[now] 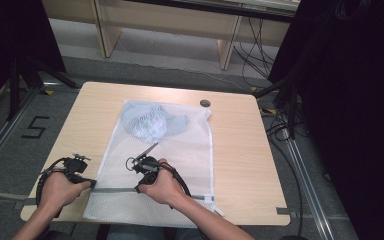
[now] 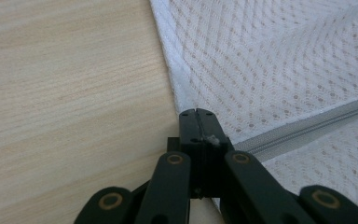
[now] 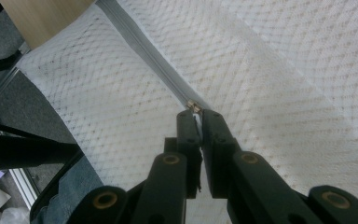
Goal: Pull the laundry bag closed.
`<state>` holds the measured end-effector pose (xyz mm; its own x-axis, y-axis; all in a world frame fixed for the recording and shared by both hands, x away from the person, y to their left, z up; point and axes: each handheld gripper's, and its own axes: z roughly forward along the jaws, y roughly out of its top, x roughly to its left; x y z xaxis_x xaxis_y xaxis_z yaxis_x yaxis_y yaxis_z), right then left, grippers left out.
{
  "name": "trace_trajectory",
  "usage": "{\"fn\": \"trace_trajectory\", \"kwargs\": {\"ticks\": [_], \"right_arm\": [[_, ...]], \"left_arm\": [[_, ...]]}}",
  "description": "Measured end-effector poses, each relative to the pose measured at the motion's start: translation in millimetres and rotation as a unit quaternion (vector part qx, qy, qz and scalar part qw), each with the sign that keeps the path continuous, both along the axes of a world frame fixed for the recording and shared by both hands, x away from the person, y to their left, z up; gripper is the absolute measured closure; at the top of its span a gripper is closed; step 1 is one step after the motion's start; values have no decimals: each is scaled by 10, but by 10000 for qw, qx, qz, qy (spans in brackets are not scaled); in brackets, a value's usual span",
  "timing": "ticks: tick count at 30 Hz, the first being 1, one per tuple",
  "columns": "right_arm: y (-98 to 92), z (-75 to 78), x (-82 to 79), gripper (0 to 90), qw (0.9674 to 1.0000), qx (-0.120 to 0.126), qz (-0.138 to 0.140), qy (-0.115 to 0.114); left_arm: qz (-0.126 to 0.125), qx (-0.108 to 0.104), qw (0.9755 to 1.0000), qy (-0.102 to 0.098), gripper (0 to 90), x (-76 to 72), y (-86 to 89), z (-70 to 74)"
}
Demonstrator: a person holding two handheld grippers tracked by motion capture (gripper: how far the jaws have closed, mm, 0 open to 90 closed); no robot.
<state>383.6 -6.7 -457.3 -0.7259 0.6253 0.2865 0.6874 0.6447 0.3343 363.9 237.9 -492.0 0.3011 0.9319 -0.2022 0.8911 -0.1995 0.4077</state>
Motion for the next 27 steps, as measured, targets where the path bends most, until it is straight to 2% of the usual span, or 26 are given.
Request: {"fn": "trace_trajectory", "kwargs": {"ticks": [4, 7, 9, 11, 14, 16, 17, 19, 21, 25, 27], "right_arm": [[-14, -5, -4, 871, 9999, 22, -123, 66], [-38, -12, 5, 870, 10000, 3, 19, 29], [-33, -8, -9, 871, 9999, -19, -111, 76], [-45, -15, -5, 870, 10000, 48, -57, 67], [-67, -16, -2, 870, 10000, -4, 50, 30], [-78, -12, 0, 871, 10000, -24, -5, 25], [-73, -5, -11, 871, 9999, -11, -104, 97], [-97, -4, -1, 870, 10000, -39, 6, 72], [-101, -5, -2, 870, 9999, -37, -83, 99], [-133, -9, 2, 871, 9999, -94, -6, 72], [-135, -5, -7, 870, 9998, -60, -107, 133]], "left_arm": [[39, 16, 10000, -8, 900, 1, -4, -2], [-44, 15, 10000, 19, 900, 1, 6, 4], [-41, 16, 10000, 14, 900, 0, 4, 4], [-38, 16, 10000, 14, 900, -1, 2, 4], [-38, 16, 10000, 13, 900, -1, 1, 4], [-30, 16, 10000, 11, 900, -1, 0, 4], [-13, 5, 10000, 2, 900, -2, -6, 2], [-29, 18, 10000, 14, 900, -1, -1, 5], [-27, 17, 10000, 12, 900, -2, -1, 4], [-15, 14, 10000, 10, 900, -1, -7, 4], [-15, 11, 10000, 12, 900, -1, -6, 4]]}}
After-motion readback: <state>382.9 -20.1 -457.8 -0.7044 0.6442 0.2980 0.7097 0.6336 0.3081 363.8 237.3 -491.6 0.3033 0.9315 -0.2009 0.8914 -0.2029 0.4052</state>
